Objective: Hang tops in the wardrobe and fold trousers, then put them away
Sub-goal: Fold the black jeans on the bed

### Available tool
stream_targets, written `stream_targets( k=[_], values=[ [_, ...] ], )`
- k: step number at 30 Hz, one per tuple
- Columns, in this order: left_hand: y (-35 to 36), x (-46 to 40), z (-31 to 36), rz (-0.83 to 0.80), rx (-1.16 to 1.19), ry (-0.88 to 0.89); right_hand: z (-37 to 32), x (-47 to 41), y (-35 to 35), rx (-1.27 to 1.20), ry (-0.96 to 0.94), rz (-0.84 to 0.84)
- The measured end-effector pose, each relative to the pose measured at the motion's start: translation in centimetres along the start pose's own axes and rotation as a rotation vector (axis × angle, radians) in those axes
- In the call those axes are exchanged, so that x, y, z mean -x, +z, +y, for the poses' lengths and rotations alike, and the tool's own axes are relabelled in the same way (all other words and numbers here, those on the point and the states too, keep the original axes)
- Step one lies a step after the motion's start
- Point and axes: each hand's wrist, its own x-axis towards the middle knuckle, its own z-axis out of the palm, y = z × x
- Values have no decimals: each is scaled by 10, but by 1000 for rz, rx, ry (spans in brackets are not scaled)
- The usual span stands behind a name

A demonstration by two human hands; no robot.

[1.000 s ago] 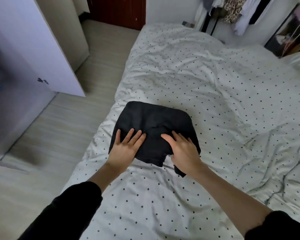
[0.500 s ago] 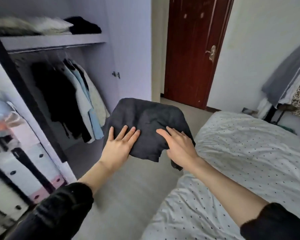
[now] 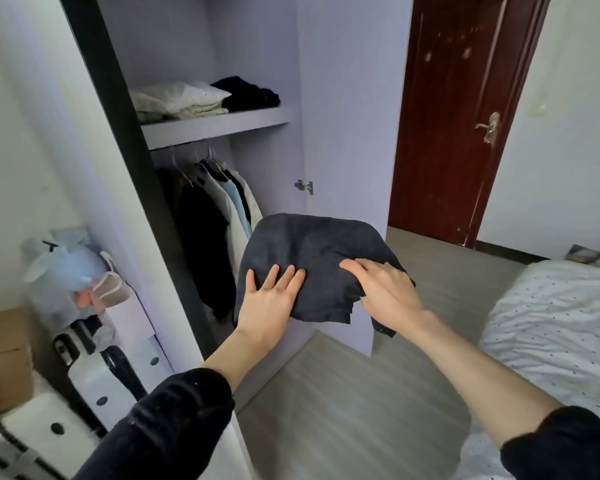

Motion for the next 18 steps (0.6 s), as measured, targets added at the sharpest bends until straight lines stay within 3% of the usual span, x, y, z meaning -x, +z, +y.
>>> stream_targets(
  k=[10, 18],
  values=[
    [27, -142, -42, 35, -61, 17, 46, -128, 43, 41, 21, 38],
    [14, -343, -94, 169, -204, -29, 125, -324, 62, -20, -21, 150]
  ],
)
